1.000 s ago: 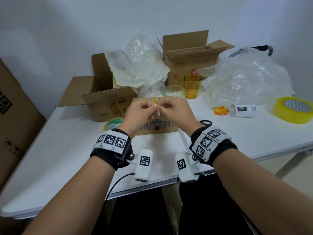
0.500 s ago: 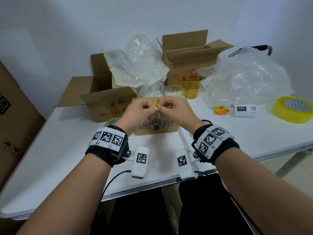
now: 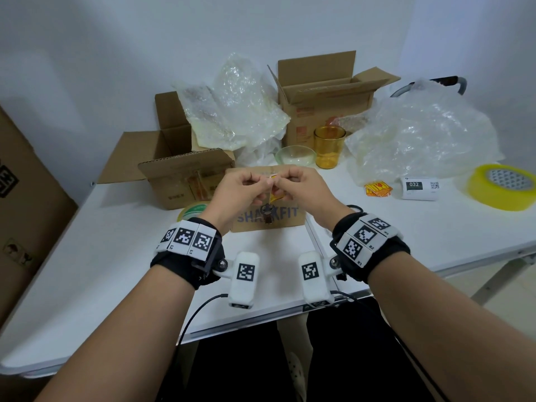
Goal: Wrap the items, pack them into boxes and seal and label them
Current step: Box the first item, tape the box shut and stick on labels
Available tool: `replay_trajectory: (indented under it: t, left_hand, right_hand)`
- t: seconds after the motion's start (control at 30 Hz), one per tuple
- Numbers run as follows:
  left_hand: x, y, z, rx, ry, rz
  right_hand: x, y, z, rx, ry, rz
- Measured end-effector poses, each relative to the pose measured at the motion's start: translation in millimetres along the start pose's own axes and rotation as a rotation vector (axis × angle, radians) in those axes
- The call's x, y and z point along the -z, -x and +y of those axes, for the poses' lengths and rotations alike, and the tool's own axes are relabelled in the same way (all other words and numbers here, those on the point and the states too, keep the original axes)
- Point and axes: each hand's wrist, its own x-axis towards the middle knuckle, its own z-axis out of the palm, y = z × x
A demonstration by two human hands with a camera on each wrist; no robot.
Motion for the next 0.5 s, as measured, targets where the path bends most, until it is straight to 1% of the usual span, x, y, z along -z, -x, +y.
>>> replay_trajectory:
  t: [0.17, 0.3, 0.4, 0.5]
  left_hand:
    - [-2.8, -1.1, 1.3, 0.051, 0.030, 0.014]
    - [-0.9, -5.1, 1.3, 0.090, 0.036, -0.014]
    - [-0.2, -7.2, 0.7, 0.112, 0.077, -0.038]
    - [0.4, -8.1, -0.3, 0.145, 0.119, -0.056]
  right_hand:
    - [-2.0, -0.2, 1.2, -0.026, -0.041, 0.000]
    - [-2.8, -0.5, -0.2, -0.034, -0.035, -0.025]
    - [-2.3, -0.4, -1.8, -0.076, -0.045, -0.047]
    - [-1.2, 0.6, -2.4, -0.134, -0.112, -0.074]
